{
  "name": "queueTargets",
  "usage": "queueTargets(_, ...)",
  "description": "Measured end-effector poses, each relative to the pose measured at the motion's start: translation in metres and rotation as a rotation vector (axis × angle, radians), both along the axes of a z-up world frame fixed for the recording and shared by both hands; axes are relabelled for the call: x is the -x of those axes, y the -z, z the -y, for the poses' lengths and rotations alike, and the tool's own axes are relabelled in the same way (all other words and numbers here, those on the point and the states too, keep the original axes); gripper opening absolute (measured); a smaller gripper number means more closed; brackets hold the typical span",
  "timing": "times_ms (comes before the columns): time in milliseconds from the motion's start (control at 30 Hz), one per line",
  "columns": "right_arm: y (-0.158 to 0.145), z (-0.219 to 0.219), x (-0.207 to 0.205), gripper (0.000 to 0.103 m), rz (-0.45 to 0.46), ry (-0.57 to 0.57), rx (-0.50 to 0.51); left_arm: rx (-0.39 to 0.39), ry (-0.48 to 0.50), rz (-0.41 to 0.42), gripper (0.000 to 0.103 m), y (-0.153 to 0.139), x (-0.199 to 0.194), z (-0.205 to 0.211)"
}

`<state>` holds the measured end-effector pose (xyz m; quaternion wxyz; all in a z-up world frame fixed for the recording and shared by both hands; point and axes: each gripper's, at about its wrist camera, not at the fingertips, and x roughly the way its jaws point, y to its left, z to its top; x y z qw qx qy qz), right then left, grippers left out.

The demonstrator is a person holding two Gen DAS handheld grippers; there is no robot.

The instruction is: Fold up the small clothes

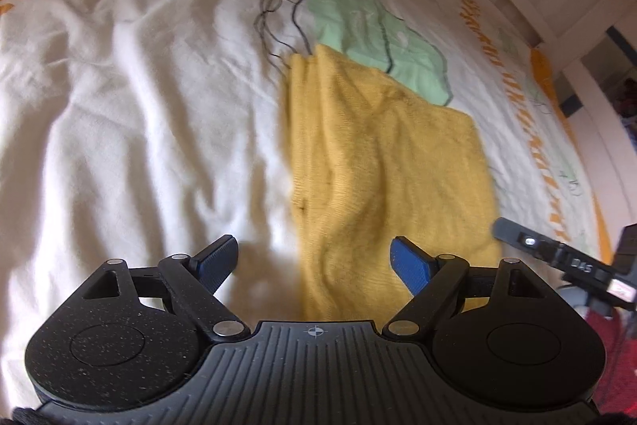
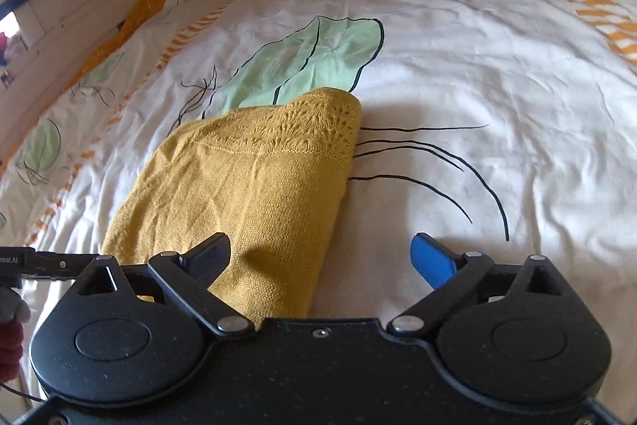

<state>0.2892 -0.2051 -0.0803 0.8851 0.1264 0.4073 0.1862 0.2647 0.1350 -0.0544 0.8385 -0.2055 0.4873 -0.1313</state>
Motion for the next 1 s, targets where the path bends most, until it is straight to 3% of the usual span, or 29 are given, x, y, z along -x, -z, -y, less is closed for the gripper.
queueTargets(67, 0.0, 0.005, 0.003, 0.098, -0.006, 0.005, -0.022, 0.03, 0.015, -0.007, 0.083, -0.002, 0.003, 0.003)
queueTargets(200, 0.002, 0.009, 0.008, 0.098, -0.012, 0.006, -0.042, -0.002, 0.035, -0.053, 0.082, 0.008, 0.006, 0.009)
queueTargets(433, 0.006, 0.016, 0.01, 0.098, -0.02, -0.007, -0.099, 0.103, 0.048, -0.075, 0.082, 0.01, 0.004, 0.015)
queueTargets(500, 0.008, 0.019, 0.008, 0.099, -0.022, -0.011, -0.122, 0.082, 0.063, -0.086, 0.082, 0.014, 0.002, 0.02)
queueTargets(633, 0.011, 0.023, 0.003, 0.099, -0.023, -0.025, -0.174, 0.076, 0.056, -0.084, 0.082, 0.018, -0.001, 0.024)
queueTargets(1000, 0.024, 0.017, -0.034, 0.103, -0.031, -0.063, -0.338, 0.165, 0.061, -0.047, 0.083, 0.027, -0.022, 0.036)
